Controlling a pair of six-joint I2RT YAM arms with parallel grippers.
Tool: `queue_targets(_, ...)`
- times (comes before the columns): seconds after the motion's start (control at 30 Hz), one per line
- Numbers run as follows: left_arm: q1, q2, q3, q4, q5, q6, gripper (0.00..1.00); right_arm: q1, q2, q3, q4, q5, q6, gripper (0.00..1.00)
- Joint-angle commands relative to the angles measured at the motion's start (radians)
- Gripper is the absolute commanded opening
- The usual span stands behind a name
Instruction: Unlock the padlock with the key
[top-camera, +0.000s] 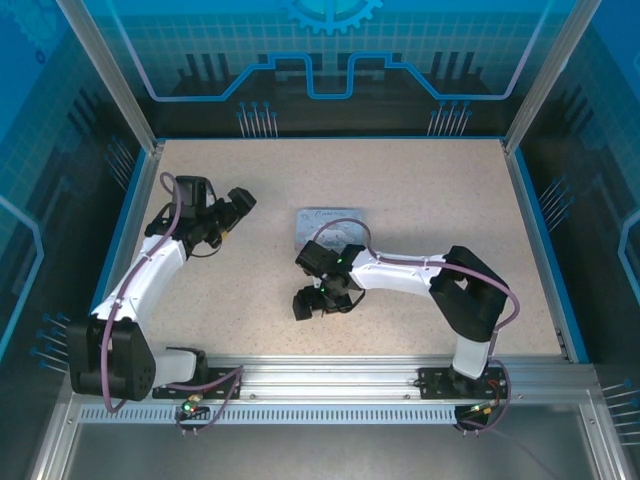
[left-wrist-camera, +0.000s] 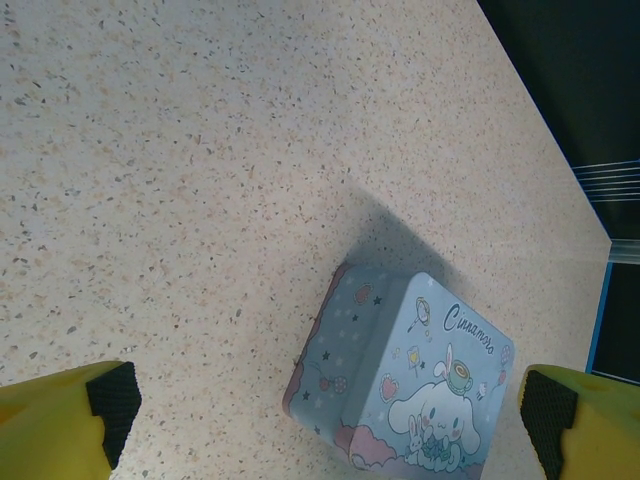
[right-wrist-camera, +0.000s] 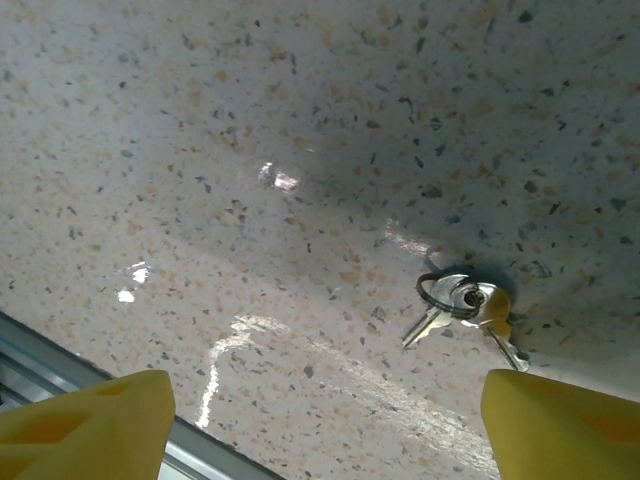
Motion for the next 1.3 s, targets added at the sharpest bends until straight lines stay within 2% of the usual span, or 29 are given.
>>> queue_targets(0.0,0.013,0.012,0.025,-0.019,0.032,0.020,0.99,0.018,0.023,0.013,0.010,-0.023,0.035,0.82)
queue_targets(0.4,0.028,0.019,0.013,-0.007,0.038,0.024,0.99,0.031,0.074,0.046,0.015,-0.063,0.035,0.82)
queue_targets(0.93,0.037,0.027,0.007,0.000,0.051,0.027,0.99,0.009,0.214,0.248,-0.018,-0.074,-0.025,0.81)
queue_targets(1.07,0.038,0.024,0.012,-0.011,0.049,0.028,0.99,0.010,0.159,0.245,-0.019,-0.084,-0.077,0.79)
queue_targets(1.27,0.039,-0.021,-0.016,-0.019,0.051,0.025,0.99,0.013,-0.001,0.180,-0.088,-0.009,-0.185,0.79)
